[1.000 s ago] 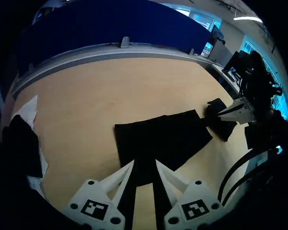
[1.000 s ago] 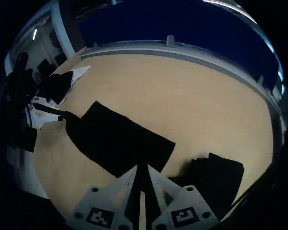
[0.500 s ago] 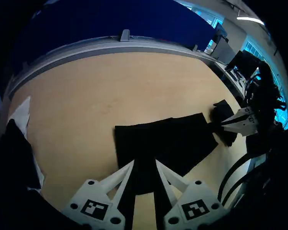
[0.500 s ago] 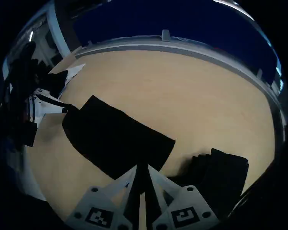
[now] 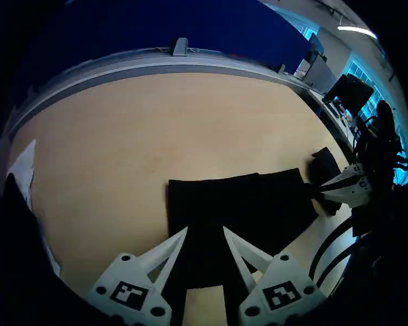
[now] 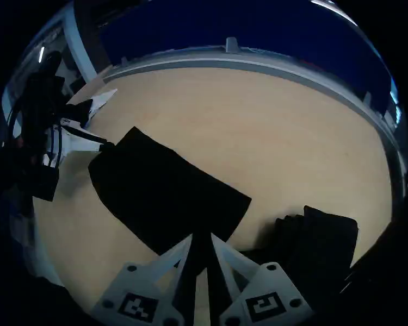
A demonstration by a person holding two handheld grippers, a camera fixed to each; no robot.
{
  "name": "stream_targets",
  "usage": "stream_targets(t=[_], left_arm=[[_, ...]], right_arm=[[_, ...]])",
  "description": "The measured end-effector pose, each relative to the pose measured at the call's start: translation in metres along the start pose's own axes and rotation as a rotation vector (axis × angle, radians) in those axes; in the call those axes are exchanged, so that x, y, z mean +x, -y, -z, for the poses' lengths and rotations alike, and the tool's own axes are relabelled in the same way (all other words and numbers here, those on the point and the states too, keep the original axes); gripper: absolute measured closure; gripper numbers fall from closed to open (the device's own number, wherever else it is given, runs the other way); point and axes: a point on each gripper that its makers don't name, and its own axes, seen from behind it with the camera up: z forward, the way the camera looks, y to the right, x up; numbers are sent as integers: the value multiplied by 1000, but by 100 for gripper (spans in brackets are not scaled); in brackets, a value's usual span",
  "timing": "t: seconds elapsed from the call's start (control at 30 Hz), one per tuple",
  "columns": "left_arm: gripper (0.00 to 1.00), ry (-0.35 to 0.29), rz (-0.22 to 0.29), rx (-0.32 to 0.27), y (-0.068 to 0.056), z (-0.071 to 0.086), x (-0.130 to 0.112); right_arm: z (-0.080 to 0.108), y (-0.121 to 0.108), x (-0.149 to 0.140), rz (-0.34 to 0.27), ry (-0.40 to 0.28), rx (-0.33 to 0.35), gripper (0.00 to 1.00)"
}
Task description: Fold towel
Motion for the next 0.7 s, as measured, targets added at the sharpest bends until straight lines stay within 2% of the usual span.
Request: stream_targets(t=[0.2,0.27,0.4,0.43,0.5,0.57,0.7], left_arm=[[45,-8,11,-27,-5,-4,2],[37,-12,4,-19,-3,-4,1],[26,-19,-13,-8,-1,-2,1],[22,-20,-13,-8,-1,-1,1],[22,-23,-12,-8,-1,1,1],[17,-27,-5,-6,0,3,0],[14,-40,12,-5,1,7,0]], right_arm=[[0,0,1,6,-4,-1,85],[0,0,1,13,-6,-4,76],[1,0,1,30,-14,-14,34],[2,0,2,32,-18,-16,26],[4,0,3,38,-28,-20,12],[5,0,2,39,-34,-26,6],[8,0,-1,41,-43,-31,5]])
